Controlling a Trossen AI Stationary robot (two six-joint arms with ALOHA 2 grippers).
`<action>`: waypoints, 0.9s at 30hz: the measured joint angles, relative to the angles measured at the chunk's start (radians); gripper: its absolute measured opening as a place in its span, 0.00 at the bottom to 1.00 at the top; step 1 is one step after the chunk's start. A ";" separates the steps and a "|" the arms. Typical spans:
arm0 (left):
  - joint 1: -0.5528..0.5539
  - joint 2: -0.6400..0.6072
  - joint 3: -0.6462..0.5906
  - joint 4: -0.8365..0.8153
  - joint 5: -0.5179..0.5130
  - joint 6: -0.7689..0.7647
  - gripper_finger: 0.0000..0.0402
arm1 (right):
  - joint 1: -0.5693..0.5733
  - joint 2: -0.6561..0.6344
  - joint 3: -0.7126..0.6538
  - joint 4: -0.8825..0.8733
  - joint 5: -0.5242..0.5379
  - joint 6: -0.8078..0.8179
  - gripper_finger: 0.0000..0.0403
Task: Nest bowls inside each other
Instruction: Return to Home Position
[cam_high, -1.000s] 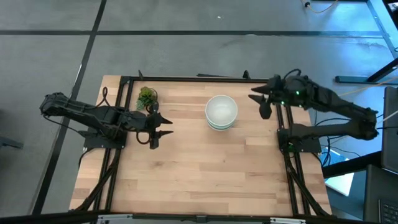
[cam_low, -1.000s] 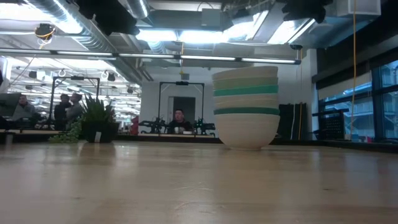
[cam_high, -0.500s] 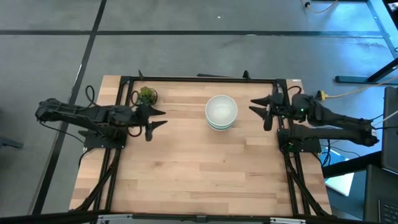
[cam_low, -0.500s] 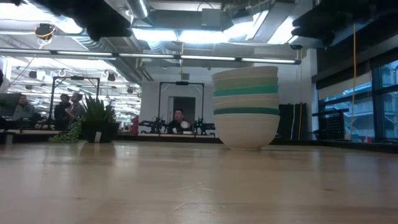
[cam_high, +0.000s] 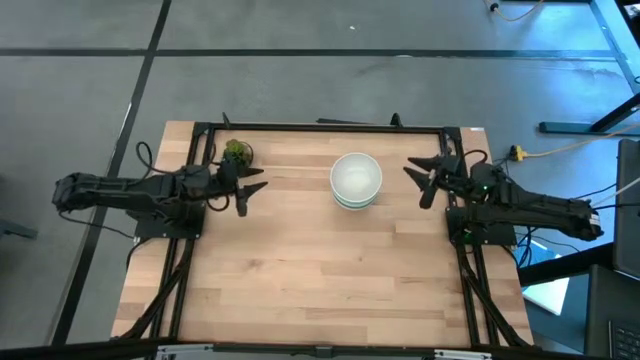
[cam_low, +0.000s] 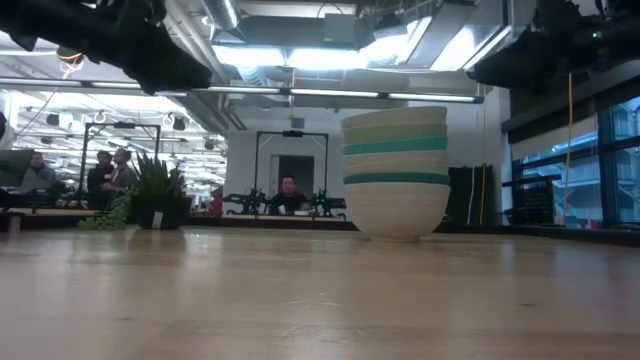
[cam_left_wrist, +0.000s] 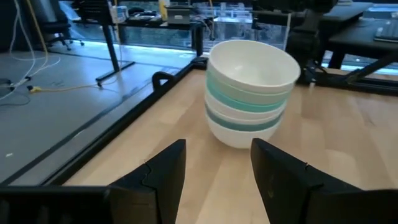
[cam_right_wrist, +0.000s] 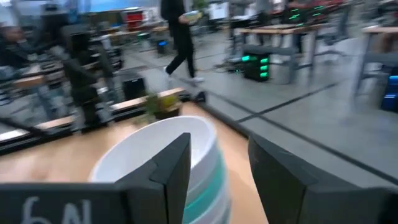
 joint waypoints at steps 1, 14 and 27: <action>0.021 0.000 0.000 -0.001 0.012 0.001 0.44 | -0.001 0.000 0.000 0.003 0.027 -0.002 0.40; 0.229 0.000 0.000 -0.008 0.050 0.054 0.44 | -0.108 0.002 -0.001 -0.011 0.097 -0.023 0.40; 0.312 0.003 -0.001 -0.038 0.050 0.056 0.44 | -0.186 0.002 -0.001 -0.102 0.099 -0.024 0.40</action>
